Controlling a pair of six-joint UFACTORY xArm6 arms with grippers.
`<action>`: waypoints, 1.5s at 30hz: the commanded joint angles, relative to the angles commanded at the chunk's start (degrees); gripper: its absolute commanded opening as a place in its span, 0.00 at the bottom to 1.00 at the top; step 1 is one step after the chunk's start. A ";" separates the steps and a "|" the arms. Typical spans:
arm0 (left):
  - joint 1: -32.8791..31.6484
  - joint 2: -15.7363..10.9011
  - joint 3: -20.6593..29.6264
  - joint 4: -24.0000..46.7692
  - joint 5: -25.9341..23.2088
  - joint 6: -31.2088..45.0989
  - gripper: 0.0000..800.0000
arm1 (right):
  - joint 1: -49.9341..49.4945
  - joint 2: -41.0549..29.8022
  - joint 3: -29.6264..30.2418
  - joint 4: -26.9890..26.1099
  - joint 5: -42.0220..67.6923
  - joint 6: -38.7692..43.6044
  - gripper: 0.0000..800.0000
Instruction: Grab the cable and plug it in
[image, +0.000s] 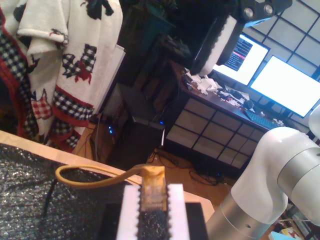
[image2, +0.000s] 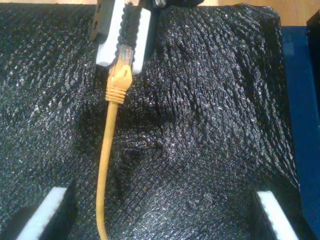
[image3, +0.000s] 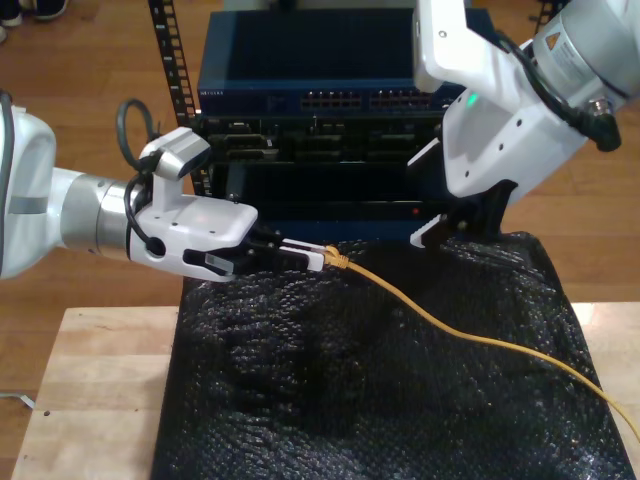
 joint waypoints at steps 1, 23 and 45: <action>0.18 0.18 0.00 -0.09 0.18 0.00 0.01 | -0.09 0.44 -0.09 0.00 0.00 0.00 1.00; 2.90 5.36 -2.55 -3.69 7.91 -2.11 0.01 | 0.88 -2.11 -3.25 0.44 -1.93 -7.12 0.96; 4.92 9.93 -4.84 -10.02 17.93 -4.84 0.01 | 12.92 -12.22 7.74 0.44 -20.04 -19.69 0.97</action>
